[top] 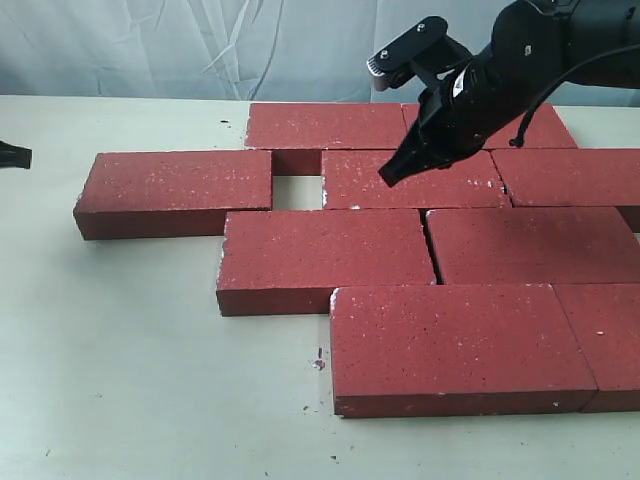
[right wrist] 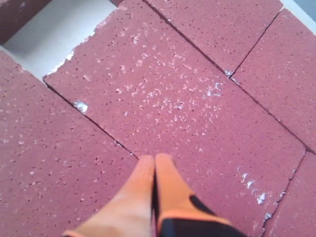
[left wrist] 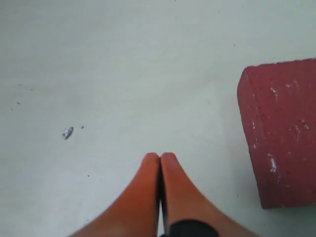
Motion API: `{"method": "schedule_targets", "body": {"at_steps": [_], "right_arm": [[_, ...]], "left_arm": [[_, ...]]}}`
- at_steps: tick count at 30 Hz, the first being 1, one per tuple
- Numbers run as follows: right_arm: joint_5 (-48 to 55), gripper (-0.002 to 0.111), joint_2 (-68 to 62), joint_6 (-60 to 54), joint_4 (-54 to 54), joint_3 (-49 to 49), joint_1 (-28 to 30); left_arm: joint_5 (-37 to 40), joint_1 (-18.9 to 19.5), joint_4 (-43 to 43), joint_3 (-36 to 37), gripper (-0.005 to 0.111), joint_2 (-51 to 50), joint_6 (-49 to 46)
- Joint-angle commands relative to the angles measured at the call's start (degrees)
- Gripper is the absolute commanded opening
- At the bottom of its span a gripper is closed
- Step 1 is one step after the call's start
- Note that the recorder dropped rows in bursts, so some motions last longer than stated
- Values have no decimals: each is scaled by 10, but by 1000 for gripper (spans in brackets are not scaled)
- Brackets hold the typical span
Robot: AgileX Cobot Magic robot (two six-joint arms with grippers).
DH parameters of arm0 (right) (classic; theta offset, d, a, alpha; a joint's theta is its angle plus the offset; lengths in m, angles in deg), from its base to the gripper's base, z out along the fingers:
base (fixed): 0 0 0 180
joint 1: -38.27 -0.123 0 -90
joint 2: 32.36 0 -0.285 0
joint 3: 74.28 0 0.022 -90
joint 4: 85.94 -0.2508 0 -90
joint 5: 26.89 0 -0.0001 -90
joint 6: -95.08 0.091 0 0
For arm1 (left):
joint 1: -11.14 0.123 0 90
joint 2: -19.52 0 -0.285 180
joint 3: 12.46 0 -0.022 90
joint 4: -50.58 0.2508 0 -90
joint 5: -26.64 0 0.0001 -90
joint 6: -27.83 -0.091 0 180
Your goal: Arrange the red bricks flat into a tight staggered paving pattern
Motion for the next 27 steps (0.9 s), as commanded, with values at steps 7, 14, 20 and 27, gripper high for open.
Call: {"method": "schedule_targets", "body": {"at_steps": [7,14,20,27], "right_arm": [[-14,-1,0,3,37,-9,13],[-43,-1,0,39,26,-19,91],[-51,-1,0,40,5,-19,91],[-53,-1,0,40,5,-19,91]], "left_arm": [[71,-4,-53,-80,0,-134,0],[70,-56,-58,-119,0,-192,-12],[56,-81,-61,-124,0,-202,-22],[54,-109,-61,-127,0,-202,-24]]}}
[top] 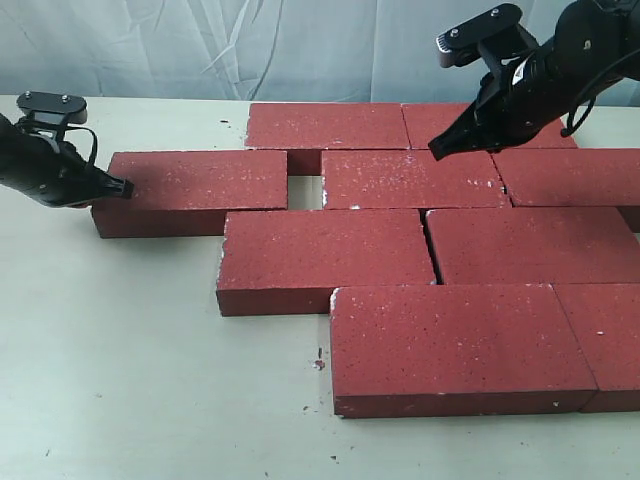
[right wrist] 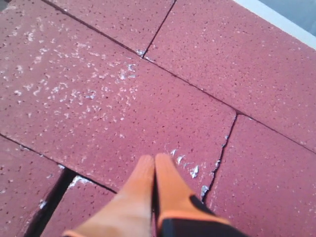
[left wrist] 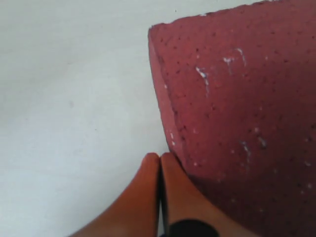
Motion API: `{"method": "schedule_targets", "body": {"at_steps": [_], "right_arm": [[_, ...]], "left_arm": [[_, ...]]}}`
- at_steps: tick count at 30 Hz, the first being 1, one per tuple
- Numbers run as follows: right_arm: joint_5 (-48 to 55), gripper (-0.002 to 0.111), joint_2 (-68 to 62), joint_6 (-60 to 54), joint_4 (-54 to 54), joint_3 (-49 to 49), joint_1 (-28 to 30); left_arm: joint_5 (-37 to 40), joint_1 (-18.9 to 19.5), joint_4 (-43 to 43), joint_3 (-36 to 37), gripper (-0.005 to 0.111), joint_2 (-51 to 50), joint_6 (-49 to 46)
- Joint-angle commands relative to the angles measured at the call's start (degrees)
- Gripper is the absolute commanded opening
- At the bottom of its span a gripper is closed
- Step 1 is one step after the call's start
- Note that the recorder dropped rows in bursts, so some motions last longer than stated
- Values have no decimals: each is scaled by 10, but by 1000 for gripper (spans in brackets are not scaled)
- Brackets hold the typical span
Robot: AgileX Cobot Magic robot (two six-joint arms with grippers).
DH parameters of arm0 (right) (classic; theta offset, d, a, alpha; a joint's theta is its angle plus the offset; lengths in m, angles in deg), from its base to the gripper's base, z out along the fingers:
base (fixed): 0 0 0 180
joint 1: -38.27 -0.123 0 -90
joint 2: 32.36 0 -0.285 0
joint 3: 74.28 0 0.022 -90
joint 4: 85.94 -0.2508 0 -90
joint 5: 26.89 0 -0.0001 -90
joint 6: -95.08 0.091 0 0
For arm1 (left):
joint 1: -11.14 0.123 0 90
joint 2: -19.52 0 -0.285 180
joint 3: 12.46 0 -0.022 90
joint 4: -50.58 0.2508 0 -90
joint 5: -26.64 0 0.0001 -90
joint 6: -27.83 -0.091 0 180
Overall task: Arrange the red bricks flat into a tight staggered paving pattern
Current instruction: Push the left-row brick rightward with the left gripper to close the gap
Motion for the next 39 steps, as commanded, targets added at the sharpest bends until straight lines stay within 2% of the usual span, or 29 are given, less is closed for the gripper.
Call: {"method": "schedule_targets", "body": {"at_steps": [1,23,39], "right_arm": [[-9,-1,0,1,1,-3,4],[-17,-1,0,1,-13,-3,4],[-21,-1,0,1,-18,-3,4]], "left_arm": [[-4,-15,-6,-7,0,0,-3],[-12,-64,-6,-16,0,-1,-4],[-24,-60,11,-16,0,-1,-4]]}}
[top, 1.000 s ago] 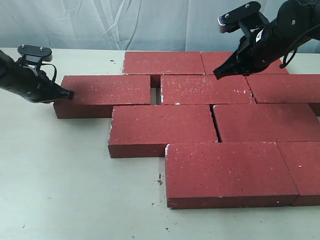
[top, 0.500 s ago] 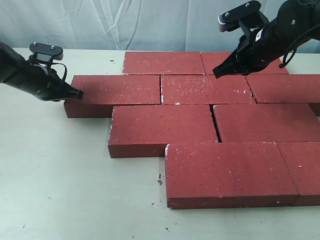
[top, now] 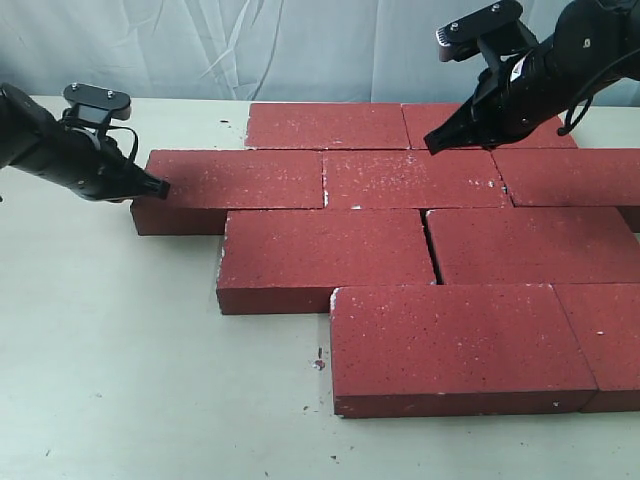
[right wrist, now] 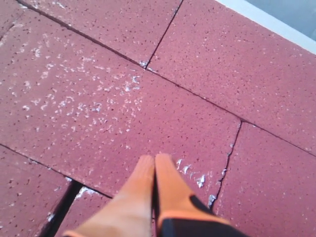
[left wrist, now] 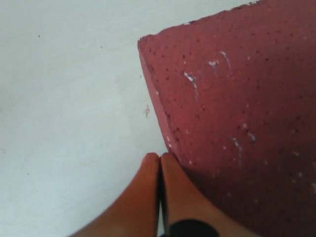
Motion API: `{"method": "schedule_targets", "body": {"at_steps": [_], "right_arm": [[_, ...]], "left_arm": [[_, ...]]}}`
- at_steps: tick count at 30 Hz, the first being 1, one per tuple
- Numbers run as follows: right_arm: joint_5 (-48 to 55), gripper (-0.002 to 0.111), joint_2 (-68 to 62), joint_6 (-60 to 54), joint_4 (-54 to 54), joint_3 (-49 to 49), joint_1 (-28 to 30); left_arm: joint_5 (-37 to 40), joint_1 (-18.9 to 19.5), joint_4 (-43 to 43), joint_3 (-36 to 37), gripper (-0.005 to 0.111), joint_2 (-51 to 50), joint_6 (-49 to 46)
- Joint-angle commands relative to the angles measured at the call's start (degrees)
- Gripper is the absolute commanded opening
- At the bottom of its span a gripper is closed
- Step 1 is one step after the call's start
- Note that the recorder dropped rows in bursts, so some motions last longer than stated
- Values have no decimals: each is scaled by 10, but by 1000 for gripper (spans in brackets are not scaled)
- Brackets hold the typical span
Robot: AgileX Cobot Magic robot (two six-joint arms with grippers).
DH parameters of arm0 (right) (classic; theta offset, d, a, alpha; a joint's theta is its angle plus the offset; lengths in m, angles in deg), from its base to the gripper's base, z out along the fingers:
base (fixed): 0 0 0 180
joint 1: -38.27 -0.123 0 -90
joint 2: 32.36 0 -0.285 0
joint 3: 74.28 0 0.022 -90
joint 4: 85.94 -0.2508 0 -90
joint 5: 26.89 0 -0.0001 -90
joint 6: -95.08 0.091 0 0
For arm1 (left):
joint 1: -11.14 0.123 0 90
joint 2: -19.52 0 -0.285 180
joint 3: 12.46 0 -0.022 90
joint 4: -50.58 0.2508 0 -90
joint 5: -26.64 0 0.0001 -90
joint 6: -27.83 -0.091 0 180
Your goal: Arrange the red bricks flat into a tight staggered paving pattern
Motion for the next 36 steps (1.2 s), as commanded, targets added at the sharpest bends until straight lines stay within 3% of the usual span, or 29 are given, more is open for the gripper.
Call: {"method": "schedule_targets", "body": {"at_steps": [1,15,18,21,25,27,32,36], "right_arm": [[-6,-1,0,0,0,-3,4],[-4,-1,0,0,-25,-3,0],[3,-1,11,-52,-94,-3,-41],[5,-1,11,-63,-94,-3,-79],[8,-1,11,-77,-82,4,-138],[6,-1,11,-105,-66,5,-148],[83,-1,11,-106,-62,66,-128],[193,-1,12,-103,-43,100,-102]], "left_arm": [[-8,4,6,-3,0,1,0],[55,54,34,-3,0,32,2],[159,83,43,-3,0,94,2],[220,84,37,-3,0,134,2],[272,52,29,-3,0,169,1],[221,24,25,-3,0,181,-13],[116,-22,-58,-17,0,187,-14],[150,-15,0,-40,0,193,-11]]}}
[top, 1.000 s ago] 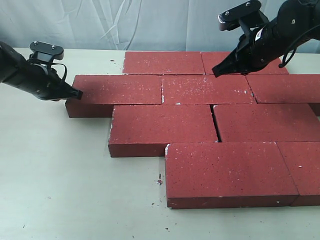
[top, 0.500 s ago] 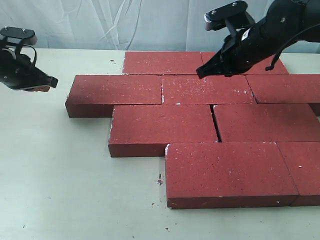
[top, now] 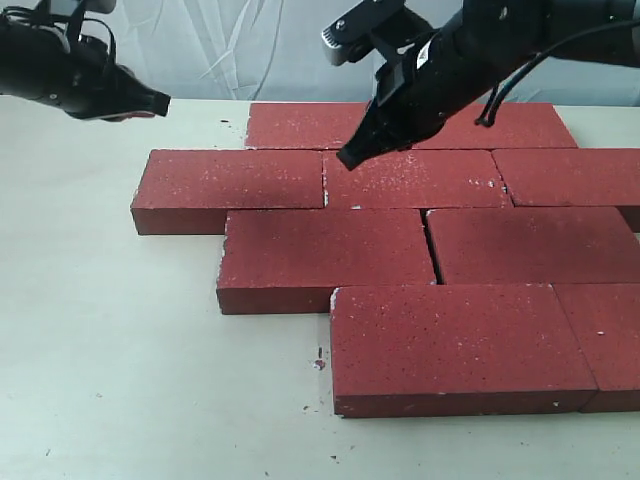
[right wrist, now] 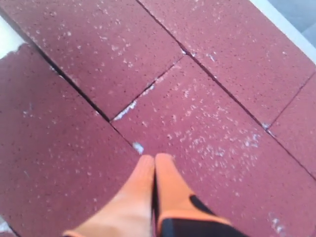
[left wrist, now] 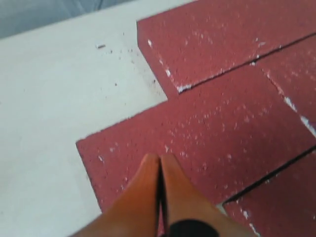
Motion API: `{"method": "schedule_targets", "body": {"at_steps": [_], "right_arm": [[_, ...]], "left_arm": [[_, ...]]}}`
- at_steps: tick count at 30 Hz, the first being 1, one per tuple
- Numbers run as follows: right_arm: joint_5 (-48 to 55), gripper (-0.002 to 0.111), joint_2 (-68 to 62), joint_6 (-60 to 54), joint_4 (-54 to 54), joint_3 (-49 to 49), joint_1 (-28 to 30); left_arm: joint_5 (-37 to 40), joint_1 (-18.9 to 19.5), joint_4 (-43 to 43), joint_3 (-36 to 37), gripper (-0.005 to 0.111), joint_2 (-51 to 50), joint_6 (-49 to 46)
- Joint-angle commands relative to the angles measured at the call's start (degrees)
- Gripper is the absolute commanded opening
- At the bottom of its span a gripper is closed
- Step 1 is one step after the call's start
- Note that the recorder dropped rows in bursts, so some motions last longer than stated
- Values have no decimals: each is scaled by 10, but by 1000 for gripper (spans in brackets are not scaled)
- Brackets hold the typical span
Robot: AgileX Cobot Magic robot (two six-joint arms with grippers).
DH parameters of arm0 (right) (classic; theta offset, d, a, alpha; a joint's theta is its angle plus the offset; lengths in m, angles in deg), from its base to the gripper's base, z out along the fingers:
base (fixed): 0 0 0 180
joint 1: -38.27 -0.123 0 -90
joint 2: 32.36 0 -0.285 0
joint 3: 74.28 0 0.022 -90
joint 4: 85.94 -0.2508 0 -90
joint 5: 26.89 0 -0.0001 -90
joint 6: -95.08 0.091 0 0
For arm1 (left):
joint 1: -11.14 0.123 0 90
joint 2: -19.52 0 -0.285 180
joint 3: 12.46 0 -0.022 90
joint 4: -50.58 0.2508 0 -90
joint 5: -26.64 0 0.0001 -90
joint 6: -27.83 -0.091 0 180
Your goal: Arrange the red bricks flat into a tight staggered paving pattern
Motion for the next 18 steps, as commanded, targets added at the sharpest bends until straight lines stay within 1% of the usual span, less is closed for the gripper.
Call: {"method": "schedule_targets", "body": {"at_steps": [1,3,5,7,10,13,15,18], "right_arm": [[118,-1,9,-2,31,34,35],[148,-1,15,16,57,34,58],[171,-1,22,61,83,34,84],[195,-1,33,105,107,34,114],[204,-1,62,132,121,21,154],[193,-1,97,146,121,0,192],[181,-1,124,152,121,-21,211],[151,-1,165,154,121,-58,231]], "left_arm": [[47,10,57,-20,0,17,6],[102,26,113,-20,0,33,45],[142,40,165,-20,0,47,94],[192,53,237,-20,0,67,141],[247,64,346,-19,0,96,213],[250,68,423,-12,0,129,308],[230,68,444,0,0,153,324],[181,66,439,25,0,188,322]]}}
